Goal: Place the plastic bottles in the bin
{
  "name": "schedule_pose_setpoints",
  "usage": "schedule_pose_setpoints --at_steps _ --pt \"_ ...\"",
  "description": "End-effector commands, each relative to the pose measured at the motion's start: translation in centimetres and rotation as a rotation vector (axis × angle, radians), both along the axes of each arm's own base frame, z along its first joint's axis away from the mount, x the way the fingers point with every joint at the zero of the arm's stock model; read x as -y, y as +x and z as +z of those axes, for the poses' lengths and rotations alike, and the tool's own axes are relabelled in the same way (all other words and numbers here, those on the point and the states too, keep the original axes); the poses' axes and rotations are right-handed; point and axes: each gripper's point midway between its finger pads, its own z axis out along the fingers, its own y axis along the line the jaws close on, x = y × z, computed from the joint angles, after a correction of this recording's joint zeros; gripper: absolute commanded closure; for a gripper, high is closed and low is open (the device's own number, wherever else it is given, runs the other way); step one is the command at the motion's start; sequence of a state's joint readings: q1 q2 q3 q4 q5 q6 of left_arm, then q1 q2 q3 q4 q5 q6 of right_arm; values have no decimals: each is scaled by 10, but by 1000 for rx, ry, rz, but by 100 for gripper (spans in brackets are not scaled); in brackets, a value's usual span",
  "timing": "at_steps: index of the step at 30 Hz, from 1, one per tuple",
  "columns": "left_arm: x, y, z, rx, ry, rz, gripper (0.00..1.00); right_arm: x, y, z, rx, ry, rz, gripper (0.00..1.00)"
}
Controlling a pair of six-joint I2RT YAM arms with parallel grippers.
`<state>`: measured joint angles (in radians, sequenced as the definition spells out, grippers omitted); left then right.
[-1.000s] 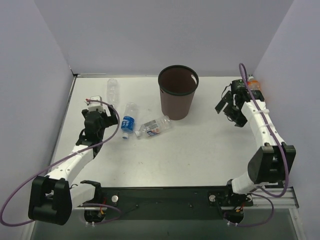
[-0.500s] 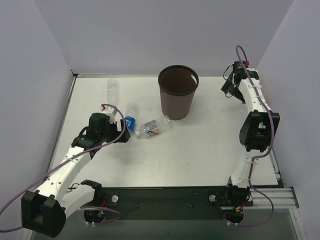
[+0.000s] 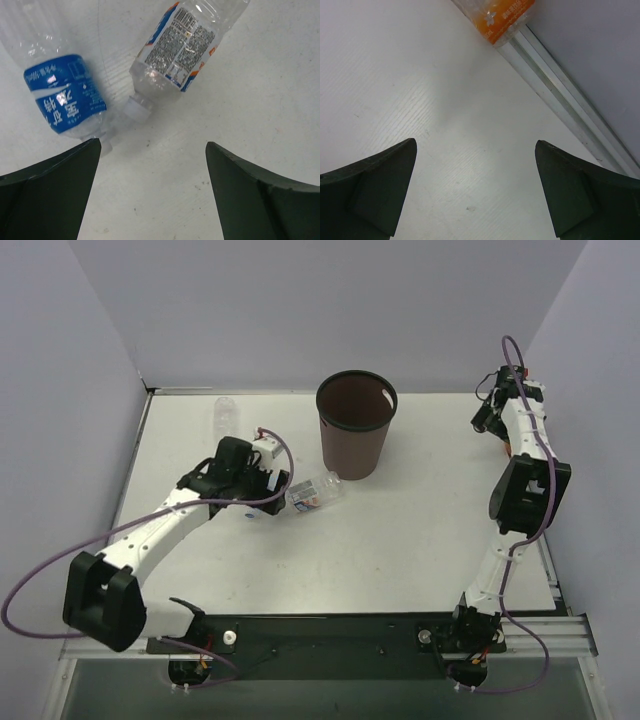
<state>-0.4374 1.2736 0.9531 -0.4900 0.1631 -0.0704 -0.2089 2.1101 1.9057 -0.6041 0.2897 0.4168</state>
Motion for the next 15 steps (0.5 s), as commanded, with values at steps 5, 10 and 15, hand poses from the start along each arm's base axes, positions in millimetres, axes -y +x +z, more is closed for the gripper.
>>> schedule_pose_setpoints --at_steps 5,10,15 --pt "47 45 0 112 204 -260 3 18 4 -2 -41 -72 20 1" --pt "66 52 -36 38 244 -365 3 20 4 -4 -48 -81 30 1" --pt "76 67 -57 11 265 -387 3 29 9 2 -63 -126 60 1"
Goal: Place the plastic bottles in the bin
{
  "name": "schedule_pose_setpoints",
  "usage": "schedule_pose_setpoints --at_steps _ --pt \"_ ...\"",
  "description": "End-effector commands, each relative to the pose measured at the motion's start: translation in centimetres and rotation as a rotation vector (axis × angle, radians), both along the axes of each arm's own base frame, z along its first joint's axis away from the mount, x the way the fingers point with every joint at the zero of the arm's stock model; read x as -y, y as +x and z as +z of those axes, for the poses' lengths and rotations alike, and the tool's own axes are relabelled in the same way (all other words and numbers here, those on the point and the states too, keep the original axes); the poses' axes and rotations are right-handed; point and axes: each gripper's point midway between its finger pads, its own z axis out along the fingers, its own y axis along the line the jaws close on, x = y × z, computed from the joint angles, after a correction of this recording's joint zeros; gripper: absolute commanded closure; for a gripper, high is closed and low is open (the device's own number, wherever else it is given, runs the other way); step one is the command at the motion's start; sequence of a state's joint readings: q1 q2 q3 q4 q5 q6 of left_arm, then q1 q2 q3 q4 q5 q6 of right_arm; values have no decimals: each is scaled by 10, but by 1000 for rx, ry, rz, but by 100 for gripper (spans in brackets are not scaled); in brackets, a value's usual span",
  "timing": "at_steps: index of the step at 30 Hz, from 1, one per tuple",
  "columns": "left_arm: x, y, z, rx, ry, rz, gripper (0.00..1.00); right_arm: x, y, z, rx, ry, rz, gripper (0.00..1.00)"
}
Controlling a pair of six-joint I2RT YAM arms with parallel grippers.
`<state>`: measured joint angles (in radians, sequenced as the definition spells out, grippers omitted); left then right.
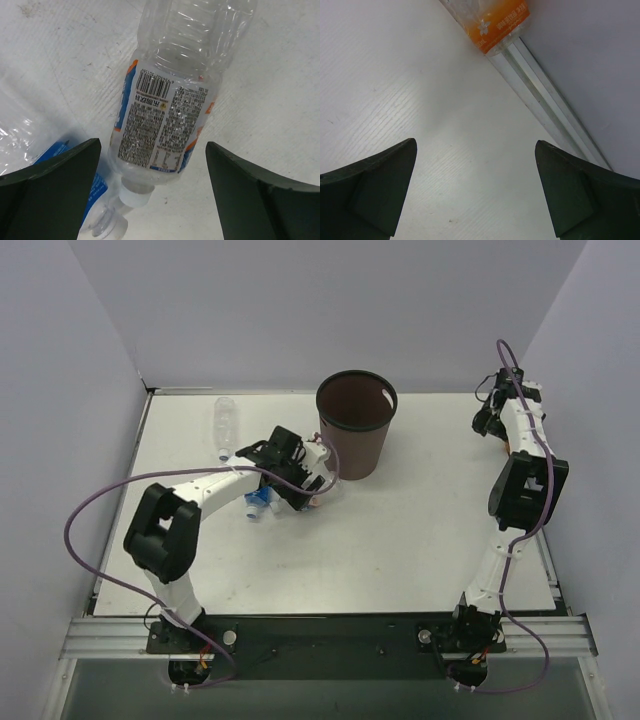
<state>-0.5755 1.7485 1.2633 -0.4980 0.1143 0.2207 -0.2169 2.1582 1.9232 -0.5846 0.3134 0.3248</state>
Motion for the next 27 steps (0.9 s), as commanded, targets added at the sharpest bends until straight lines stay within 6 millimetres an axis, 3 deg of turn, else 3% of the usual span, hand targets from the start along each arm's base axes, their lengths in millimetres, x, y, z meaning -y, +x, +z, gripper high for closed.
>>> schedule_pose_setpoints --at_steps 1,7,11,12,16,17,20,22,27 --pt "12 14 -11 -4 18 -59 3 19 6 14 -10 -84 13 1" --pt "20 26 -25 -21 25 -63 5 24 7 9 -3 -64 -6 2" --pt "18 21 -10 -22 14 -47 29 23 9 12 10 -63 -5 2" --pt "19 17 -4 -21 -7 -49 42 25 10 12 9 -68 -4 2" --pt "27 -5 44 -8 -139 -61 67 34 12 9 -13 -101 -4 2" --pt "27 -12 49 -16 -158 -62 69 35 13 10 -13 -107 -6 2" --pt "29 -36 79 -24 -232 -71 69 40 15 6 -32 -132 -3 2" --pt "31 -49 113 3 -316 -76 69 48 17 6 -50 -172 -7 2" --pt "40 -59 191 80 -484 -81 65 66 19 -4 -73 -204 -30 2"
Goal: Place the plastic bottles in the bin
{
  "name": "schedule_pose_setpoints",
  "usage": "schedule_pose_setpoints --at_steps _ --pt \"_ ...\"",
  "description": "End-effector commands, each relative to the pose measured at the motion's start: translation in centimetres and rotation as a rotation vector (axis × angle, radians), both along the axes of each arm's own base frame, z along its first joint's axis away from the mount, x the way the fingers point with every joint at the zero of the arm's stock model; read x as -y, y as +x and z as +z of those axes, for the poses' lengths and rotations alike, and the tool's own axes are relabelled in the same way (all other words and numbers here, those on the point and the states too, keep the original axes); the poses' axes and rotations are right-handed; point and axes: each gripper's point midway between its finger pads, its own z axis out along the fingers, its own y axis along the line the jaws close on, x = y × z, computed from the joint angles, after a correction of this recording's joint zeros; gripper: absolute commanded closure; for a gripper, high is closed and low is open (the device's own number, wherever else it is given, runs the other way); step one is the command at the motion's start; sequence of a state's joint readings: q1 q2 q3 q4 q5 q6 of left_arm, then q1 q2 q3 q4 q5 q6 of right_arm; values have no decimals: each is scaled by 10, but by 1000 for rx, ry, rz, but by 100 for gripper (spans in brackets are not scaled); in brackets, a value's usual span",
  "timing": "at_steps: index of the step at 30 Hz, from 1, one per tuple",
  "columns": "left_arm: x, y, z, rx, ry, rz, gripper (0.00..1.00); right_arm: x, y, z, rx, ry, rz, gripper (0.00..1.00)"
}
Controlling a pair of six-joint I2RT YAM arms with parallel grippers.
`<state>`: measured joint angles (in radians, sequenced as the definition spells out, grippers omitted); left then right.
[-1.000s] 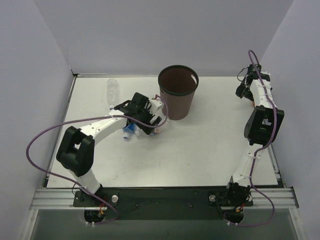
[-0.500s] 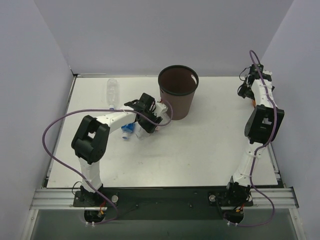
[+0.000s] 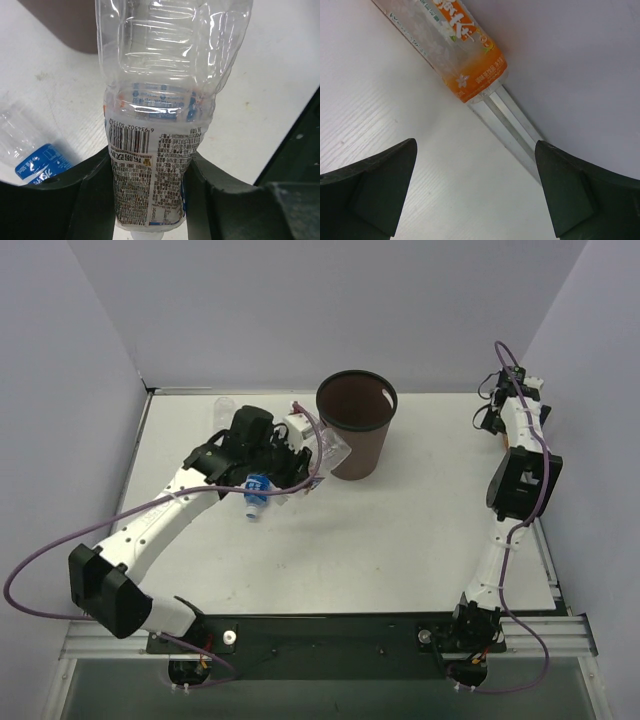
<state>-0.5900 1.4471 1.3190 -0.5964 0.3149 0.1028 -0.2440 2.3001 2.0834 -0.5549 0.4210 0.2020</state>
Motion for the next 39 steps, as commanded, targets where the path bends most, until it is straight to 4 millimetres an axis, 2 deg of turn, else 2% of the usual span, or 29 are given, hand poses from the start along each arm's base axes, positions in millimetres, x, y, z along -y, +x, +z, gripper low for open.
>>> schedule_pose_setpoints --at_steps 1,3,5,6,8,10,11,12,13,14,15,18,20,23,24,26,27,29,30,31,36,39 --pt "19 -12 72 12 -199 -13 64 23 -3 -1 -28 -52 -34 2" --pt "27 1 96 61 -268 8 63 26 -1 -9 -42 -58 -36 2" --pt "31 21 136 162 -354 26 62 29 3 -8 -32 -64 -41 2" --pt "35 31 144 170 -386 36 61 32 4 -12 -32 -63 -49 2" --pt "39 50 184 263 -485 38 61 36 11 -8 -8 -66 -51 2" --pt "40 75 189 245 -542 63 61 40 15 -16 -9 -59 -50 2" --pt "40 86 211 290 -595 60 62 40 19 -14 4 -60 -45 3" --pt "39 105 202 245 -620 91 64 40 22 -21 4 -38 -38 3" --pt "40 112 207 237 -652 83 66 42 22 -22 13 -26 -41 4" --pt "40 120 223 272 -700 76 66 42 26 -19 26 -21 -31 5" --pt "43 131 218 238 -724 92 66 42 29 -21 27 -9 -20 5" --pt "41 154 235 301 -769 103 66 44 38 -16 61 3 -4 5" --pt "43 162 240 314 -774 102 65 42 44 -17 76 18 16 5" --pt "49 178 238 318 -786 104 64 41 49 -21 90 31 23 6" --pt "53 186 226 288 -790 112 64 41 49 -24 90 35 21 7" --pt "62 189 228 290 -817 96 65 43 47 -34 86 49 6 7" --pt "67 195 218 272 -818 99 65 46 43 -40 81 59 -5 6" --pt "81 194 220 269 -825 73 64 48 41 -50 87 96 -20 8" --pt "88 199 208 251 -814 71 64 52 39 -57 87 112 -31 11" --pt "92 199 209 253 -813 62 64 54 37 -58 88 124 -36 17" --pt "105 205 179 212 -773 58 64 65 28 -65 94 162 -71 34" --pt "106 207 165 205 -729 61 64 68 13 -69 64 164 -94 57"
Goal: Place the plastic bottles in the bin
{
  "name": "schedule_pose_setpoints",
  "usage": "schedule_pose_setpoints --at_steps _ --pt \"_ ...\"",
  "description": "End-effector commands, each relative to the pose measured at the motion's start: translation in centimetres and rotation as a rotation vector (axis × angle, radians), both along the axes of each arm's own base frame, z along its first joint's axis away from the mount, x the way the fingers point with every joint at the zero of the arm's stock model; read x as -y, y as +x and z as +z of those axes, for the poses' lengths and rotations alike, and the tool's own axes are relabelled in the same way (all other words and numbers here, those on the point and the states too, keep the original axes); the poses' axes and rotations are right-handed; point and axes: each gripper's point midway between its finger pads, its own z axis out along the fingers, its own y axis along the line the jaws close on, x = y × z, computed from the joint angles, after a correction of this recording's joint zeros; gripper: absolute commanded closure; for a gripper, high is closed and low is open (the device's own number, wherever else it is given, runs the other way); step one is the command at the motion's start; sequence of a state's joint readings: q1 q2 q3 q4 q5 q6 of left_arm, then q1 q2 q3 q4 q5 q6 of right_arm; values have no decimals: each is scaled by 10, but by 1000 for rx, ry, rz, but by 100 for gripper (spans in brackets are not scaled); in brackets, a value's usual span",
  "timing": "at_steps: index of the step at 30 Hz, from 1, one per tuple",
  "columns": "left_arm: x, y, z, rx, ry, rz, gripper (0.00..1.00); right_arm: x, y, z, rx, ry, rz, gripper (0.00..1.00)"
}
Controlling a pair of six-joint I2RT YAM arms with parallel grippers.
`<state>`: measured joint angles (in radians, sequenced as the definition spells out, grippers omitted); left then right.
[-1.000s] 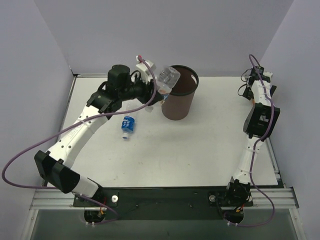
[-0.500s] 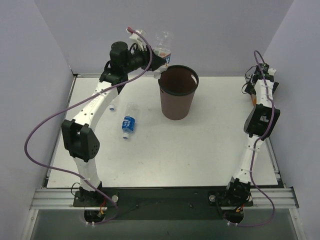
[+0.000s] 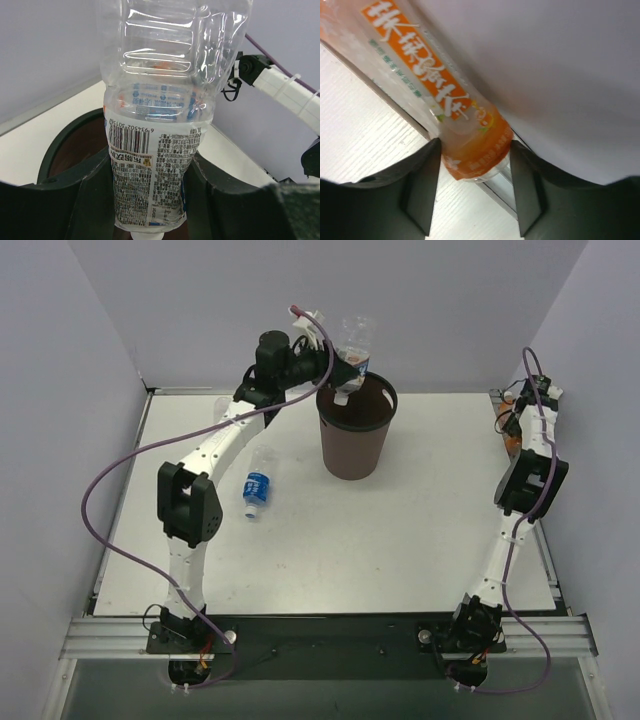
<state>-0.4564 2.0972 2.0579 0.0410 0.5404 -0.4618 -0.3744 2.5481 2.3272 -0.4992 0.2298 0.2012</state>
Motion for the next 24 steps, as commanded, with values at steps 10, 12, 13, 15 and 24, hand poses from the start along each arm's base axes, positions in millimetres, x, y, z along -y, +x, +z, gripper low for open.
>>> schedule_pose_setpoints --at_steps 10,12,13,15,24 --pt "-2 8 8 99 35 9 62 -12 -17 44 -19 -74 28 81" --pt "-3 7 6 108 46 15 60 -23 -12 64 10 -91 48 82" --pt "-4 8 -2 95 55 19 59 -28 -11 69 19 -91 52 82" --pt "-7 10 -7 98 66 35 52 -41 -9 87 43 -107 72 82" --pt "-8 12 -33 46 106 86 13 -86 -6 138 136 -111 137 85"
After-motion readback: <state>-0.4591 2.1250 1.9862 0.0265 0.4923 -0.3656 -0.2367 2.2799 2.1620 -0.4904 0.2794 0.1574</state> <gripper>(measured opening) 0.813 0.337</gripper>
